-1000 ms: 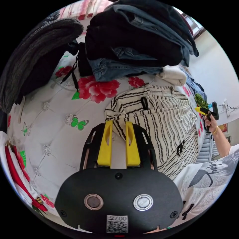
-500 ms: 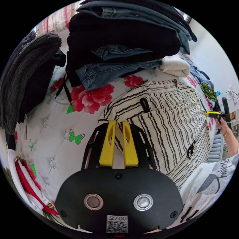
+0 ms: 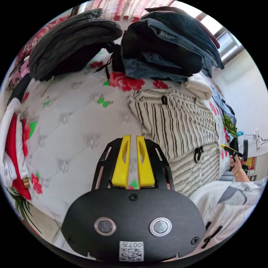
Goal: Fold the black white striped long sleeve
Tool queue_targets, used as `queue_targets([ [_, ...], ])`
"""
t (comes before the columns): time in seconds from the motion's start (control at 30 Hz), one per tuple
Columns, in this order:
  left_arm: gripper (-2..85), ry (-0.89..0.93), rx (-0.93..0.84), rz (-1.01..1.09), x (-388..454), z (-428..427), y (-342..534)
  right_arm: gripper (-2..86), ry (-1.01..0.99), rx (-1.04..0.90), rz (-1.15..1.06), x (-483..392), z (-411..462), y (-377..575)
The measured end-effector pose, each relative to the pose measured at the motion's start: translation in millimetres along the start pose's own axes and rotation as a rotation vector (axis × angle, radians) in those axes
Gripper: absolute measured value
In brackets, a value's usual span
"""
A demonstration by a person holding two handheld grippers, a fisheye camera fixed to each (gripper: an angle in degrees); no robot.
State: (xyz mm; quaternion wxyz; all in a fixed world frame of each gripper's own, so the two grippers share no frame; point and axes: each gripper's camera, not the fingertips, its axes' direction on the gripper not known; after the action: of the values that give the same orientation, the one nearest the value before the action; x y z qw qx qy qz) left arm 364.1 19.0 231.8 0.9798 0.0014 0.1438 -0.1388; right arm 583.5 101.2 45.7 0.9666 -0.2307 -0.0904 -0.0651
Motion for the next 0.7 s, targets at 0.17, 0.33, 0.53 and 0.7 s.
queue_targets([
  [0.17,6.2,0.036,-0.091,-0.028,9.6,-28.1,112.3,6.0,-0.035,-0.043,0.096,19.9,-17.2,92.7],
  [0.33,9.3,0.057,-0.187,0.004,45.3,-48.2,211.9,7.2,-0.049,-0.117,0.147,29.9,-20.5,164.3],
  [0.53,9.8,0.025,-0.289,0.085,87.3,-24.7,234.3,8.3,-0.08,-0.243,0.128,14.5,6.6,185.9],
  [0.7,0.1,-0.096,-0.311,0.105,101.1,-28.0,220.1,6.0,0.037,-0.298,0.086,-11.9,9.4,173.4],
])
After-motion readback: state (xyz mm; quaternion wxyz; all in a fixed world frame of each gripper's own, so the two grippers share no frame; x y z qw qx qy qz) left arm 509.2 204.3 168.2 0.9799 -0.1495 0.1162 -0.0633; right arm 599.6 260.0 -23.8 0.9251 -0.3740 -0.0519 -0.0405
